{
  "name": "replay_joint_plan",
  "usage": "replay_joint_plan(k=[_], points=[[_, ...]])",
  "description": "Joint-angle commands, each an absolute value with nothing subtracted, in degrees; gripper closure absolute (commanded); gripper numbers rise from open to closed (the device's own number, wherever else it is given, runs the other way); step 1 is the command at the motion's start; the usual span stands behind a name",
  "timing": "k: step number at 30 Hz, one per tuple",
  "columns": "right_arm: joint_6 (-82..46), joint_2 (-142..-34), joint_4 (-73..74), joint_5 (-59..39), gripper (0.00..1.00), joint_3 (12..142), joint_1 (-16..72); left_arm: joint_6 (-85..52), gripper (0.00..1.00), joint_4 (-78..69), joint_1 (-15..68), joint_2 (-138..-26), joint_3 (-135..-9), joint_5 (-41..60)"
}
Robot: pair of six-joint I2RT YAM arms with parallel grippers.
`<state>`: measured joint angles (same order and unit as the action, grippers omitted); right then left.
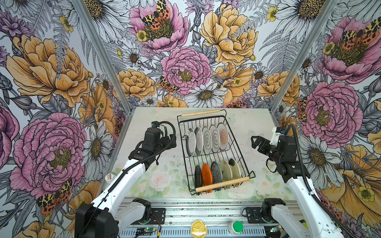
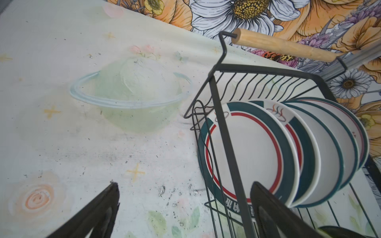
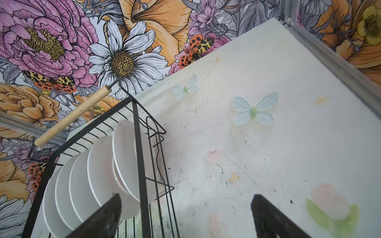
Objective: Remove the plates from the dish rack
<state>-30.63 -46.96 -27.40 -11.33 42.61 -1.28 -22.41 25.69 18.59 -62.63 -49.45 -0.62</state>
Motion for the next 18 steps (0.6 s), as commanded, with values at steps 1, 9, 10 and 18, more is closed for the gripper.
replay_joint_plan(k=[1,9,10,18], points=[[-31.1,-46.8,-33.3,-15.9,0.01,44.3,-0.5,-25.2,0.01,29.8,20.4,-63.1,-52.5,3.6],[-30.5,-45.6,-36.9,-16.9,0.05,44.6,1.9,-25.2,0.02,30.9,24.4,-69.2,-56.2,4.1],[-30.2,-45.9,-37.1,-17.2,0.07,44.7,2.4,-25.2,0.03,30.9,24.9,-69.9,-56.6,4.1],[-28.1,-50.1,-38.1,-16.8,0.17,44.8,6.3,-25.6,0.08,30.9,27.2,-73.6,-58.4,3.8]])
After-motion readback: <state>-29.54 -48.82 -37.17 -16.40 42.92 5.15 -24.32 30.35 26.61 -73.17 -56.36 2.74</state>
